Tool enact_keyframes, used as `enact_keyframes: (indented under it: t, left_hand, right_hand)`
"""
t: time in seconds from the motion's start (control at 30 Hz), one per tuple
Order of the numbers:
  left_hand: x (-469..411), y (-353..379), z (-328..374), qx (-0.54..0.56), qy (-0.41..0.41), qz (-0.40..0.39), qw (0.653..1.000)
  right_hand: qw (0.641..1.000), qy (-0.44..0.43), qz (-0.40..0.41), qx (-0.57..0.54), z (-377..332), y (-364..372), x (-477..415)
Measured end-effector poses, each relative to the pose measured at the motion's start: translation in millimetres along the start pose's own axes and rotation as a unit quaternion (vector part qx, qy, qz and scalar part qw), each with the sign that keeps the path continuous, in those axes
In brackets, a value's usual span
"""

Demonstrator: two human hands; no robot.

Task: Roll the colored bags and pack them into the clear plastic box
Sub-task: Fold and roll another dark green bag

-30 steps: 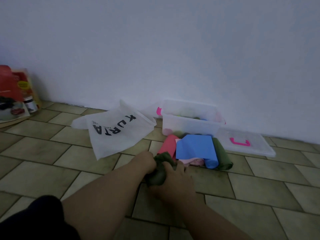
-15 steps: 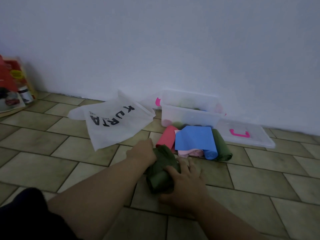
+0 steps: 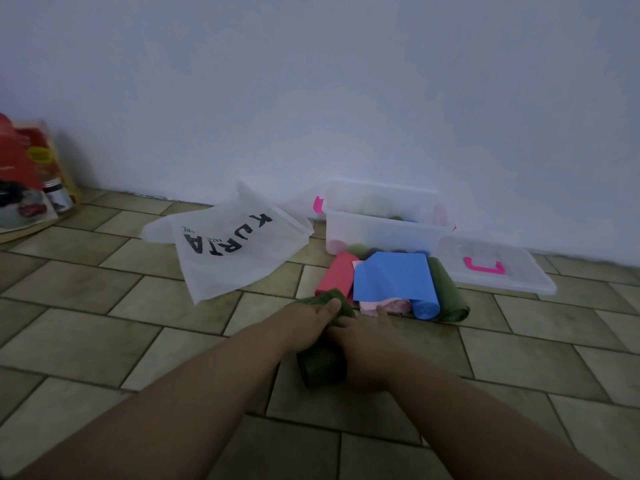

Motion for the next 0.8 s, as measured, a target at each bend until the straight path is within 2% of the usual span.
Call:
enact_keyframes:
  t: [0.1,0.3,0.43,0.57,0.8]
  left_hand:
    - [-0.2,-1.7,1.1,-0.008,-0.002,-0.008,1.000]
    - [-0.4,-0.1,0.6,-0.026,0.000,-0.018,0.999]
    - [0.2,-1.4,2.0,-0.043,0.000,-0.016,0.999]
    - [1.0,-1.4,1.9,-0.049,-0.008,-0.014,0.999]
    - [5.3,1.1,3.6,-0.063,0.026,0.011,0.998]
  right_hand:
    - [0.999,-0.023,-0.034,-0.013,-0.2,-7.8,3.0]
    - [0.998,-0.055,-0.029,-0.016,6.7,-12.4,13.4]
    - [0.992,-0.019,-0.041,-0.119,16.5,-13.0,13.1]
    - [0.981,-0.019,-0.045,-0.185,22.0,-11.4,10.8]
    - [0.980,0.007,-0.071,-0.186,23.6,-15.2,-0.1]
Point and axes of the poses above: each hand's wrist, its own x-axis away from the middle knuckle, its own y-axis out of the palm, z = x × y, the point moved 1 cm from there along -x, towards the middle knuckle, and after that the axes turned 5 degrees about -z, right-handed, at the moved point
